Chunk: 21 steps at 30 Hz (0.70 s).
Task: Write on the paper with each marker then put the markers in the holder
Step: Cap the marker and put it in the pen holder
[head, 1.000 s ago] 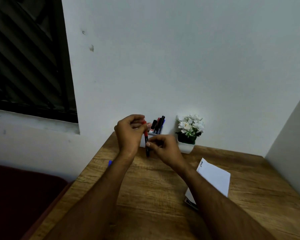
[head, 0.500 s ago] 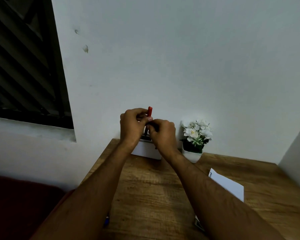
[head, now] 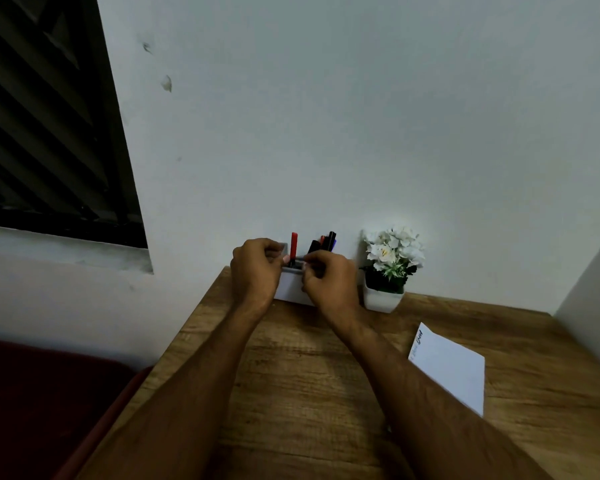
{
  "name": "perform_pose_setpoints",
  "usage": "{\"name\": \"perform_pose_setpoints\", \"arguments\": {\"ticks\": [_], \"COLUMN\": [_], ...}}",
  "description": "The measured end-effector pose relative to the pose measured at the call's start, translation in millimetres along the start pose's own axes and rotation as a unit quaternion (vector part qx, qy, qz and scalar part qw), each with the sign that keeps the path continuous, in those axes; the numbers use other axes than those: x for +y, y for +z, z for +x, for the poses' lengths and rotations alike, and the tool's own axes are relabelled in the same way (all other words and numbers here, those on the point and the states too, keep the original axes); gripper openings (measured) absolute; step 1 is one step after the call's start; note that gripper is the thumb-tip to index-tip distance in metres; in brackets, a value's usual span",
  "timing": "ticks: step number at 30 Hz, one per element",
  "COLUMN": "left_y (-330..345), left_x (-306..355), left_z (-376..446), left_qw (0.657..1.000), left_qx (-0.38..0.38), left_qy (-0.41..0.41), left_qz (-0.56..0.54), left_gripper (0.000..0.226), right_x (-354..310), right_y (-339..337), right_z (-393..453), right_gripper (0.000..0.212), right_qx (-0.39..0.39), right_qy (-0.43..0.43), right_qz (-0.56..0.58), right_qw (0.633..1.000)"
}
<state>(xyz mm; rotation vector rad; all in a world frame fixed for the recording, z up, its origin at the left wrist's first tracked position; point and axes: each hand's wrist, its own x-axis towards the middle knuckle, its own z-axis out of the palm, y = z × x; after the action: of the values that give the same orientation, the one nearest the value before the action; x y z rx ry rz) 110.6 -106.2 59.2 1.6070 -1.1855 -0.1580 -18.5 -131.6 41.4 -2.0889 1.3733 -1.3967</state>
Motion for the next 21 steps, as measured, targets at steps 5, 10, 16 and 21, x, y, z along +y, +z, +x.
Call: {"name": "perform_pose_setpoints", "arguments": {"ticks": [5, 10, 16, 21], "left_y": [-22.5, -51.6, -70.0, -69.1], "left_x": [-8.0, -23.0, -37.8, -35.0], "left_z": [-31.4, -63.0, -92.4, -100.5], "left_qw": [0.990, 0.956, 0.918, 0.934], "left_qx": [0.007, -0.016, -0.075, -0.074], "left_qy": [-0.051, -0.066, -0.108, -0.104], "left_qz": [0.132, 0.287, 0.375, 0.333], "left_gripper": [0.021, 0.017, 0.020, 0.014], "right_x": [-1.1, -6.6, -15.0, -14.0], "right_y": [-1.6, -6.0, -15.0, -22.6], "right_z": [-43.0, -71.1, -93.4, -103.6], "right_gripper": [0.025, 0.019, 0.016, 0.016], "right_qx": [-0.073, -0.092, -0.112, -0.131], "right_qy": [0.001, -0.002, -0.002, 0.020], "right_qz": [-0.015, 0.010, 0.018, 0.026], "right_qw": [0.997, 0.996, 0.994, 0.991]}}
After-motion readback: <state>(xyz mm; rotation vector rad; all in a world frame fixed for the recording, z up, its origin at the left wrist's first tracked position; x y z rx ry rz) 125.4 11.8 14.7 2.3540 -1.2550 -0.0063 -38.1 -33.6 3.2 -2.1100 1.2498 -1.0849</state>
